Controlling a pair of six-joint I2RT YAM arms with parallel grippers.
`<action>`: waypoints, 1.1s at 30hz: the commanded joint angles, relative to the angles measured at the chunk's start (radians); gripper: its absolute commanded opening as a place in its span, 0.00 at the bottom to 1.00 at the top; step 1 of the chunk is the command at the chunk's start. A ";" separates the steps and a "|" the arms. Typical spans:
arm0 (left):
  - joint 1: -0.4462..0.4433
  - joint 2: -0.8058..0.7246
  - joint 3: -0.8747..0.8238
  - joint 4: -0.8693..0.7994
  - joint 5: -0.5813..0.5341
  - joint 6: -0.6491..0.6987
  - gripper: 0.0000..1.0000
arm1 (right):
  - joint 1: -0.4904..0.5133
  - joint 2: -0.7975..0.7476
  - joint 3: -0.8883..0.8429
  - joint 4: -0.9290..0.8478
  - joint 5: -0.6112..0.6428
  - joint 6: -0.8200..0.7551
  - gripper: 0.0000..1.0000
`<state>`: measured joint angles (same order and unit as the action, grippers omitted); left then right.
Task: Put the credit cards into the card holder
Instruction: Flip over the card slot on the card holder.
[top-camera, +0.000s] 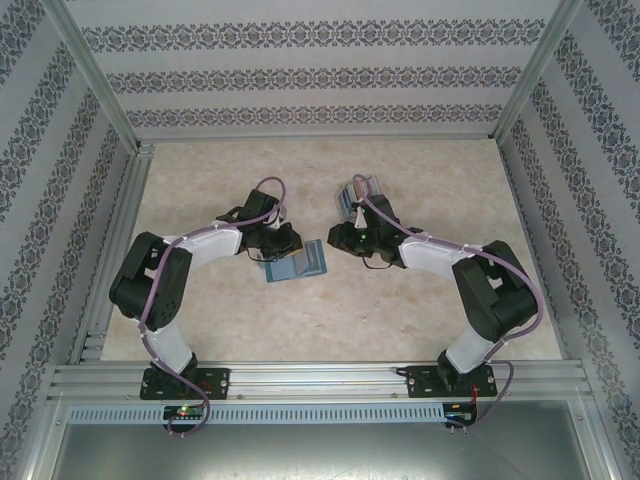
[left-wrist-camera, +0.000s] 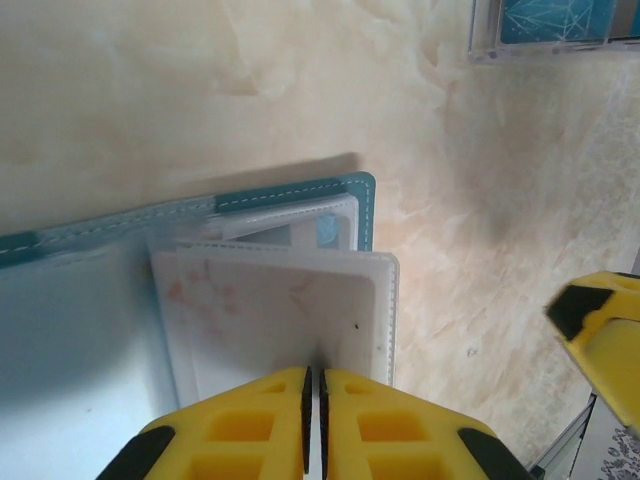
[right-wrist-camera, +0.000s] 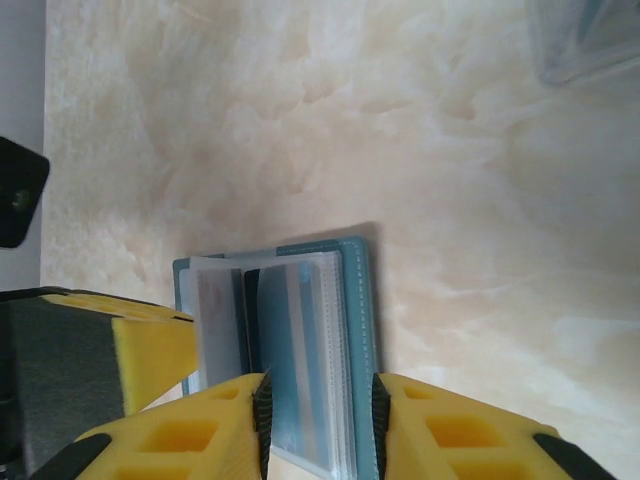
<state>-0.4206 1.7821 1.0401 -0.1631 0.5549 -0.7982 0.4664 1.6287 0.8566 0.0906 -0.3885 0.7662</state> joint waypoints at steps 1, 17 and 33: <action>-0.018 0.023 0.035 0.004 0.020 -0.007 0.14 | -0.022 -0.055 -0.014 -0.028 0.014 -0.039 0.35; -0.045 0.136 0.098 -0.005 0.037 -0.006 0.14 | -0.113 -0.161 -0.036 -0.099 0.016 -0.083 0.36; -0.046 0.153 0.339 -0.123 0.011 0.040 0.21 | -0.303 -0.071 0.212 -0.357 0.022 -0.277 0.42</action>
<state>-0.4526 1.9114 1.3266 -0.2451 0.5720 -0.7860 0.1768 1.5227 1.0122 -0.1848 -0.3817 0.5648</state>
